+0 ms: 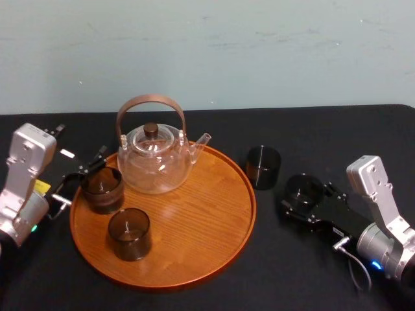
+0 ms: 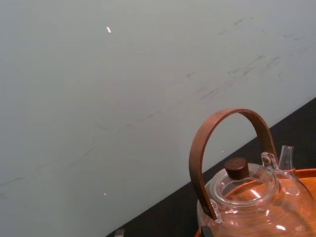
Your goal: Pick up the glass from the table and place it on the tray.
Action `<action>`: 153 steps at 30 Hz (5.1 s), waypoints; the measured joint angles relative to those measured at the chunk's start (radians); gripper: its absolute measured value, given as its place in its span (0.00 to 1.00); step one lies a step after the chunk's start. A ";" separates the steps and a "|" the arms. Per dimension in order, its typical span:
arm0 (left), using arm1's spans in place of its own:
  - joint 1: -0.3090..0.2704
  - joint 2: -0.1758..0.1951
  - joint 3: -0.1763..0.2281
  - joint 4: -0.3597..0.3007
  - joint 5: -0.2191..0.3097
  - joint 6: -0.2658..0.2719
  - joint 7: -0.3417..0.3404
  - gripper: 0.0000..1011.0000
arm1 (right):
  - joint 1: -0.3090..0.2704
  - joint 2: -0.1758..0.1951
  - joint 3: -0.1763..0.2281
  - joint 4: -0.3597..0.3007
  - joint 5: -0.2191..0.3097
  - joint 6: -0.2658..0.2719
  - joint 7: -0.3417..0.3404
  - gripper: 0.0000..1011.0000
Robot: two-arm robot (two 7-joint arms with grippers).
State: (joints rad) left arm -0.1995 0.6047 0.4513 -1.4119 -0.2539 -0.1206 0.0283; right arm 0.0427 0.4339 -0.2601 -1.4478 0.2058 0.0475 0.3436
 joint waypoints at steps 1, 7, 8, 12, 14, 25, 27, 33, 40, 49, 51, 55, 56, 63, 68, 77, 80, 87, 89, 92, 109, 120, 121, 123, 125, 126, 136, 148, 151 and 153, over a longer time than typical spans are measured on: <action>0.000 0.000 0.000 0.000 0.000 0.000 0.000 0.99 | -0.001 0.000 0.001 -0.004 0.000 -0.003 0.001 0.91; 0.000 0.000 0.000 0.000 0.000 0.000 0.000 0.99 | -0.015 0.005 0.005 -0.053 -0.005 -0.013 0.013 0.91; 0.000 0.000 0.000 0.000 0.000 0.000 0.000 0.99 | -0.018 0.006 0.004 -0.061 -0.007 -0.013 0.015 0.91; 0.000 0.000 0.000 0.000 0.000 0.000 0.000 0.99 | -0.030 0.011 -0.007 -0.099 -0.012 -0.016 0.029 0.91; 0.000 0.000 0.000 0.000 0.000 0.000 0.000 0.99 | -0.036 0.012 -0.020 -0.118 -0.016 -0.019 0.040 0.91; 0.000 0.000 0.000 0.000 0.000 0.000 0.000 0.99 | -0.017 -0.007 -0.099 -0.144 -0.032 -0.032 0.082 0.91; 0.000 0.000 0.000 0.000 0.000 0.000 0.000 0.99 | -0.010 -0.012 -0.111 -0.141 -0.034 -0.033 0.087 0.91; 0.000 0.000 0.000 0.000 0.000 0.000 0.000 0.99 | 0.020 -0.032 -0.153 -0.121 -0.046 -0.035 0.096 0.91; 0.000 0.000 0.000 0.000 0.000 0.000 0.000 0.99 | 0.057 -0.059 -0.188 -0.079 -0.053 -0.037 0.103 0.91; 0.000 0.000 0.000 0.000 0.000 0.000 0.000 0.99 | 0.095 -0.089 -0.221 -0.023 -0.052 -0.043 0.115 0.91; 0.000 0.000 0.000 0.000 0.000 0.000 0.000 0.99 | 0.099 -0.093 -0.225 -0.015 -0.051 -0.044 0.117 0.91; 0.000 0.000 0.000 0.000 0.000 0.000 0.000 0.99 | 0.109 -0.103 -0.240 0.005 -0.045 -0.045 0.126 0.91; 0.000 0.000 0.000 0.000 0.000 0.000 0.000 0.99 | 0.110 -0.104 -0.242 0.007 -0.045 -0.045 0.127 0.91; 0.000 0.000 0.000 0.000 0.000 0.000 0.000 0.99 | 0.116 -0.109 -0.264 0.017 -0.044 -0.046 0.134 0.91; 0.000 0.000 0.000 0.000 0.000 0.000 0.000 0.99 | 0.123 -0.114 -0.276 0.032 -0.046 -0.046 0.137 0.91; 0.000 0.000 0.000 0.000 0.000 0.000 0.000 0.99 | 0.135 -0.122 -0.289 0.060 -0.051 -0.047 0.137 0.91; 0.000 0.000 0.000 0.000 0.000 0.000 0.000 0.99 | 0.138 -0.125 -0.293 0.069 -0.052 -0.047 0.138 0.91; 0.000 0.000 0.000 0.000 0.000 0.000 0.000 0.99 | 0.144 -0.130 -0.300 0.082 -0.057 -0.046 0.137 0.91; 0.000 0.000 0.000 0.000 0.000 0.000 0.000 0.99 | 0.143 -0.130 -0.300 0.082 -0.057 -0.046 0.137 0.91; 0.000 0.000 0.000 0.000 0.000 0.000 0.000 0.99 | 0.143 -0.129 -0.300 0.082 -0.057 -0.046 0.137 0.91; 0.000 0.000 0.000 0.000 0.000 0.000 0.000 0.99 | 0.132 -0.120 -0.290 0.062 -0.051 -0.054 0.138 0.99; 0.000 0.000 0.000 0.000 0.000 0.000 0.000 0.99 | 0.106 -0.091 -0.273 -0.003 -0.045 -0.069 0.130 0.99; 0.000 0.000 0.000 0.000 0.000 0.000 0.000 0.99 | 0.104 -0.090 -0.272 -0.007 -0.045 -0.070 0.129 0.99; 0.000 0.000 0.000 0.000 0.000 0.000 0.000 0.99 | 0.101 -0.086 -0.270 -0.015 -0.045 -0.072 0.128 0.99; 0.000 0.000 0.000 0.000 0.000 0.000 0.000 0.99 | 0.096 -0.081 -0.266 -0.026 -0.046 -0.074 0.126 0.99; 0.000 0.000 0.000 0.000 0.000 0.000 0.000 0.99 | 0.094 -0.078 -0.264 -0.032 -0.046 -0.075 0.125 0.99; 0.000 0.000 0.000 0.000 0.000 0.000 0.000 0.99 | 0.077 -0.062 -0.252 -0.072 -0.043 -0.086 0.124 0.99; 0.000 0.000 0.000 0.000 0.000 0.000 0.000 0.99 | 0.019 -0.018 -0.201 -0.157 -0.014 -0.117 0.110 0.99; 0.000 0.000 0.000 0.000 0.000 0.000 0.000 0.99 | -0.003 -0.004 -0.176 -0.175 -0.004 -0.121 0.099 0.99; 0.000 0.000 0.000 0.000 0.000 0.000 0.000 0.99 | -0.019 0.007 -0.157 -0.186 0.004 -0.124 0.090 0.99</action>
State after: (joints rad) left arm -0.1995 0.6047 0.4514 -1.4119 -0.2539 -0.1205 0.0283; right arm 0.0233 0.4411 -0.4167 -1.6341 0.2095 -0.0764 0.4339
